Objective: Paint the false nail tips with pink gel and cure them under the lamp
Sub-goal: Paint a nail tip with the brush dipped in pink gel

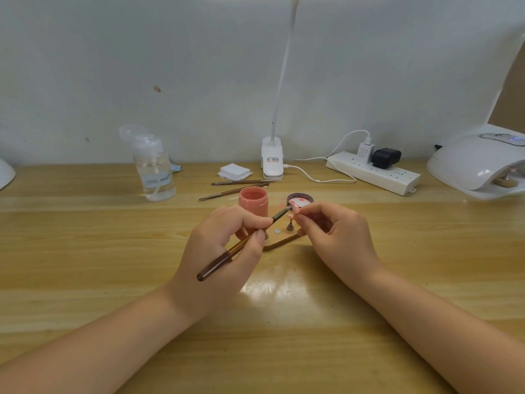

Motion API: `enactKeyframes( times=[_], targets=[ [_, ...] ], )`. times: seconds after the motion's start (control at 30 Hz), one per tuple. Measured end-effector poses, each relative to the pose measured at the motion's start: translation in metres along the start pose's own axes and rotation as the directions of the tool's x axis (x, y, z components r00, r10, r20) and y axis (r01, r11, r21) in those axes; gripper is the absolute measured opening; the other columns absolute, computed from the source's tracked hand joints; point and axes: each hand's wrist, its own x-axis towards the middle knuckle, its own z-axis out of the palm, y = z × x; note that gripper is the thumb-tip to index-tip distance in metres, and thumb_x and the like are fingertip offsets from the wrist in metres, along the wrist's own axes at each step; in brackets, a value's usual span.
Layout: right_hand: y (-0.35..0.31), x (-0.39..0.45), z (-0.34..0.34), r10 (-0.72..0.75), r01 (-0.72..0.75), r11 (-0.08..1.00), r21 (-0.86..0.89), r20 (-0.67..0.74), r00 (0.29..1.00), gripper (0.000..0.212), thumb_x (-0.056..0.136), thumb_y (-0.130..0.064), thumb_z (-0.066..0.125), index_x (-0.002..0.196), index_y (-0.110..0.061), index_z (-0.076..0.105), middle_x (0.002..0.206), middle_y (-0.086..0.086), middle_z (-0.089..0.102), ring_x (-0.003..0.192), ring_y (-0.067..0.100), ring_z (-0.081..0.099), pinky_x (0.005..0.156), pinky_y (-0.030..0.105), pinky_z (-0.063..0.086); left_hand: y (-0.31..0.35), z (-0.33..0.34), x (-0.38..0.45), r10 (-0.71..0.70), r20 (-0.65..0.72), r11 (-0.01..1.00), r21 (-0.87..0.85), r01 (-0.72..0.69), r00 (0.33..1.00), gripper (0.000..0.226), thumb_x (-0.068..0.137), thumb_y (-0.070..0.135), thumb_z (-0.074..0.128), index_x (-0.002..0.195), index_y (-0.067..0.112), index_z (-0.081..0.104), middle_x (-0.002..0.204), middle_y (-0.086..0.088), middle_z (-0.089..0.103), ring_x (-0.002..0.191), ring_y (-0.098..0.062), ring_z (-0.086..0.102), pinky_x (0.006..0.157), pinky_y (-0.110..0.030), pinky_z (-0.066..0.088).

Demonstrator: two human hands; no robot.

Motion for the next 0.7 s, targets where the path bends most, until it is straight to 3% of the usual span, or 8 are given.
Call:
enactKeyframes(
  times=[0.17, 0.3, 0.47, 0.7],
  targets=[
    [0.0009, -0.0002, -0.0006, -0.020, 0.020, 1.000, 0.012, -0.007, 1.000, 0.006, 0.085, -0.012, 0.069, 0.089, -0.015, 0.074, 0.074, -0.001, 0.071, 0.069, 0.010, 0.067, 0.070, 0.036, 0.055, -0.0011, 0.0017, 0.0012, -0.007, 0.061, 0.999, 0.036, 0.005, 0.998, 0.025, 0.087, 0.028, 0.053, 0.101, 0.017, 0.070, 0.088, 0.013, 0.065, 0.080, -0.005, 0.058, 0.075, -0.009, 0.036],
    [0.0018, 0.0001, -0.0002, -0.015, 0.015, 1.000, 0.004, -0.014, 1.000, 0.011, 0.085, -0.013, 0.070, 0.087, -0.023, 0.071, 0.071, -0.006, 0.070, 0.067, 0.007, 0.067, 0.070, 0.030, 0.055, -0.0023, -0.0006, -0.0001, -0.034, 0.010, 0.999, 0.006, 0.034, 0.999, 0.024, 0.085, 0.027, 0.050, 0.092, 0.014, 0.069, 0.079, 0.018, 0.060, 0.077, -0.006, 0.056, 0.071, -0.008, 0.037],
    [0.0013, -0.0001, 0.0000, -0.003, 0.003, 1.000, 0.013, -0.013, 1.000, 0.009, 0.084, -0.009, 0.070, 0.091, -0.014, 0.074, 0.076, -0.002, 0.072, 0.069, 0.008, 0.068, 0.071, 0.033, 0.057, 0.0009, 0.0013, 0.0026, -0.005, 0.036, 1.000, 0.019, 0.005, 0.999, 0.026, 0.088, 0.029, 0.054, 0.104, 0.017, 0.070, 0.084, 0.013, 0.065, 0.078, -0.007, 0.058, 0.075, -0.009, 0.038],
    [0.0010, 0.0005, -0.0005, 0.028, -0.028, 0.999, 0.020, -0.018, 0.999, 0.010, 0.084, -0.009, 0.071, 0.092, -0.013, 0.073, 0.077, 0.000, 0.072, 0.070, 0.013, 0.069, 0.071, 0.037, 0.057, 0.0006, -0.0003, 0.0007, -0.001, -0.032, 1.000, 0.024, 0.002, 1.000, 0.025, 0.086, 0.027, 0.055, 0.101, 0.016, 0.073, 0.087, 0.016, 0.067, 0.081, -0.005, 0.059, 0.075, -0.014, 0.041]
  ],
)
